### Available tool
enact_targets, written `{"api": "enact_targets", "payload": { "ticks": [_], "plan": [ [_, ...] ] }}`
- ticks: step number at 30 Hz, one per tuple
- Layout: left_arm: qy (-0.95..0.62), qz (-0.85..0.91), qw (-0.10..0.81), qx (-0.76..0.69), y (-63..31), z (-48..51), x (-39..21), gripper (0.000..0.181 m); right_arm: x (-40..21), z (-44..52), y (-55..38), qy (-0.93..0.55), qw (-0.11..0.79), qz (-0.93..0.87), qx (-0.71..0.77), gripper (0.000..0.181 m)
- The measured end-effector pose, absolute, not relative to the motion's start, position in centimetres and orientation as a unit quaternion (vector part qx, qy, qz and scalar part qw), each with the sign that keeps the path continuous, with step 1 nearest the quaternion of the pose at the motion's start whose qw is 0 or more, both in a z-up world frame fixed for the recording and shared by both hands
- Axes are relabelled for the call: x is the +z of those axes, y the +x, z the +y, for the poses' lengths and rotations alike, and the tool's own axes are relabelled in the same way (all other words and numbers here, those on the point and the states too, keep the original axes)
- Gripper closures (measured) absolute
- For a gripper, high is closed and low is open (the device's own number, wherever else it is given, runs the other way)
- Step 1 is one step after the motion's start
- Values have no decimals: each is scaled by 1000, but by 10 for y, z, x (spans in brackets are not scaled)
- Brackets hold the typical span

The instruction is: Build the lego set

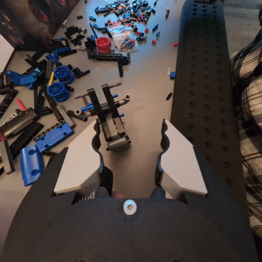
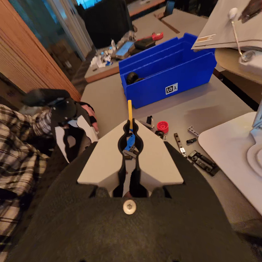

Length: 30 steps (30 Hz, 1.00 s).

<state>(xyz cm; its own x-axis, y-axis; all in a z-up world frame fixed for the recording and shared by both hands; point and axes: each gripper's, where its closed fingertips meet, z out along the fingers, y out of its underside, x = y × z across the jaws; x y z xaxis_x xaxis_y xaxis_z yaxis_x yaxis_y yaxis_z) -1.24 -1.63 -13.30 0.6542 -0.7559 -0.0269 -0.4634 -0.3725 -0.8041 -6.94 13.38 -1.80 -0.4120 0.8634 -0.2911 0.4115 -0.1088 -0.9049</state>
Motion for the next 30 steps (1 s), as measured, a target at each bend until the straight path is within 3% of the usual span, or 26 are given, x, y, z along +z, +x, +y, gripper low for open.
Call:
{"api": "enact_targets", "payload": {
  "ticks": [8, 16, 24, 25, 27, 30],
  "plan": [
    [-828, 363, 403, -140, -14, -6, -143, 107, -14, 143, -27, -528, 189, -521, 643, 179],
    [-829, 377, 397, -117, -19, -1, -144, 152, -6, 133, 9, -519, 224, -531, 631, 178],
    [-804, 452, 356, -148, -10, -8, -145, 153, 1, 157, 59, -550, 289, -519, 587, 179],
    [-801, 461, 352, -149, -9, -9, -145, 151, -1, 160, 65, -556, 299, -524, 572, 179],
    [-805, 465, 341, -142, -10, -8, -147, 132, -6, 166, 77, -568, 316, -531, 544, 179],
    [-802, 468, 342, -148, -7, -8, -149, 137, -20, 171, 85, -588, 326, -552, 493, 179]
  ]
}}
